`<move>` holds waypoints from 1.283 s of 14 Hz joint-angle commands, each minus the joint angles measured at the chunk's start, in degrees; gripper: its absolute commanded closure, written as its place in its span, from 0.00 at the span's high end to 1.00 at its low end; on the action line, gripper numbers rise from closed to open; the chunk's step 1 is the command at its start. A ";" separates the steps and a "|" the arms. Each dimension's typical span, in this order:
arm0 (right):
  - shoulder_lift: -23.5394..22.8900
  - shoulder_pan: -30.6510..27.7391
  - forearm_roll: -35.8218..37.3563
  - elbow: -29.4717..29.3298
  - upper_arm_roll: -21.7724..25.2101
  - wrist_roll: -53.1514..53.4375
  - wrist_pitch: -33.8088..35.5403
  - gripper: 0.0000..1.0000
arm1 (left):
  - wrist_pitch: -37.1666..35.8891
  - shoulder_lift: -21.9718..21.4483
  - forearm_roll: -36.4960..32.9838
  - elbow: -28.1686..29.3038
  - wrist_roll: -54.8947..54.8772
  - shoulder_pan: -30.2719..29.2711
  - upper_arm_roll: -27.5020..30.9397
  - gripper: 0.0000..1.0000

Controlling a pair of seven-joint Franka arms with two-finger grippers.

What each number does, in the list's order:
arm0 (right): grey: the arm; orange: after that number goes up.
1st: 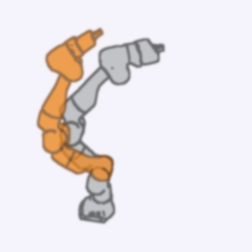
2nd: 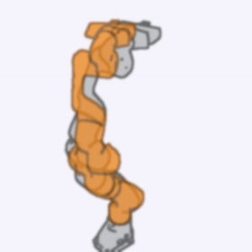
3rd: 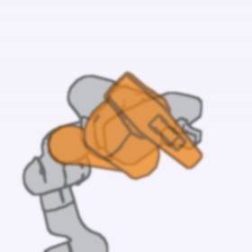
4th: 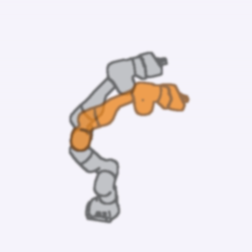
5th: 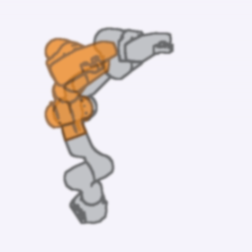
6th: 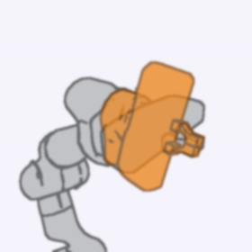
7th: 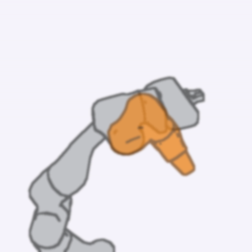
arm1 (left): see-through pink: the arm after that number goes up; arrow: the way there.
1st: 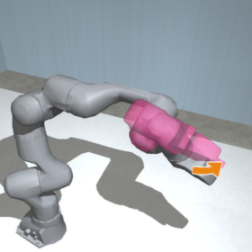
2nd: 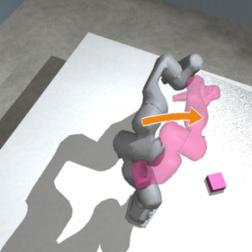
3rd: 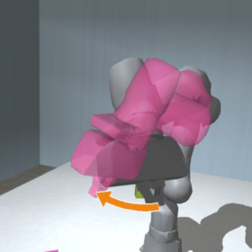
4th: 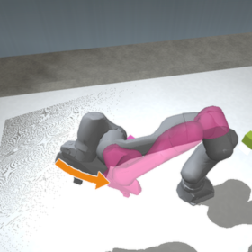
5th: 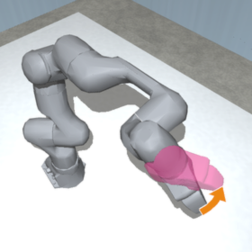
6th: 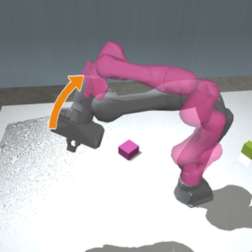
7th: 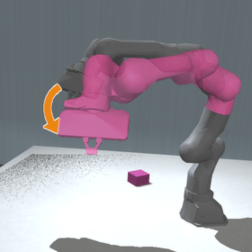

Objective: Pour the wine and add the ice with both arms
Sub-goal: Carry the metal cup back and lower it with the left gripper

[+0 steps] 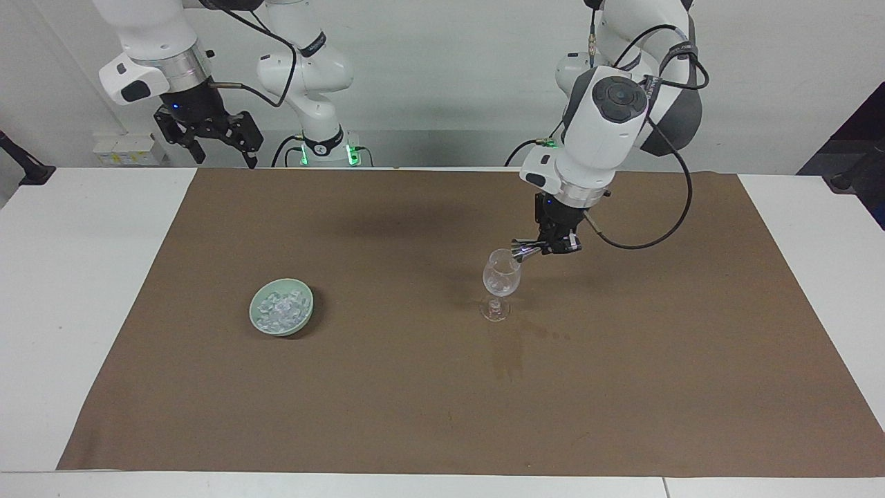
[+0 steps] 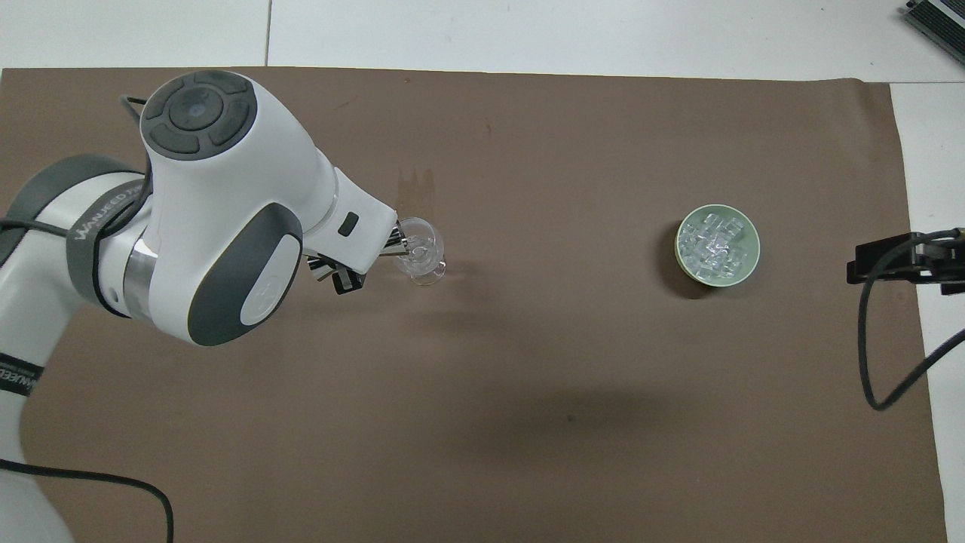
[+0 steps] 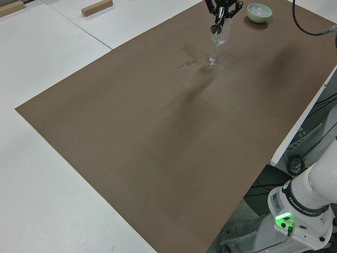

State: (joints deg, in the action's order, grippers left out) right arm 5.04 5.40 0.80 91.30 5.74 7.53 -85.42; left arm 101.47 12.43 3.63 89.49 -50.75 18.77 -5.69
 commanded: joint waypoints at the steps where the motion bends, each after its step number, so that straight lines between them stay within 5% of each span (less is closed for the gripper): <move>1: 0.94 -0.30 0.25 0.89 -0.03 -0.68 -0.80 1.00 | -2.24 0.49 3.56 -1.77 -7.04 -4.95 -0.03 0.00; 11: 0.85 -0.30 0.25 0.89 -0.03 -0.68 -0.80 1.00 | -12.33 7.25 35.10 0.33 -57.40 -33.33 -0.11 0.00; 18: 0.85 -0.30 0.25 0.89 -0.03 -0.68 -0.80 1.00 | -22.71 20.85 54.70 3.94 -75.86 -47.32 -0.90 0.00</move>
State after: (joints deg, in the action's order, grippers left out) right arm 5.04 5.40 0.80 91.30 5.75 7.53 -85.42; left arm 80.77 28.76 52.94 93.38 -120.71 -26.70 -5.36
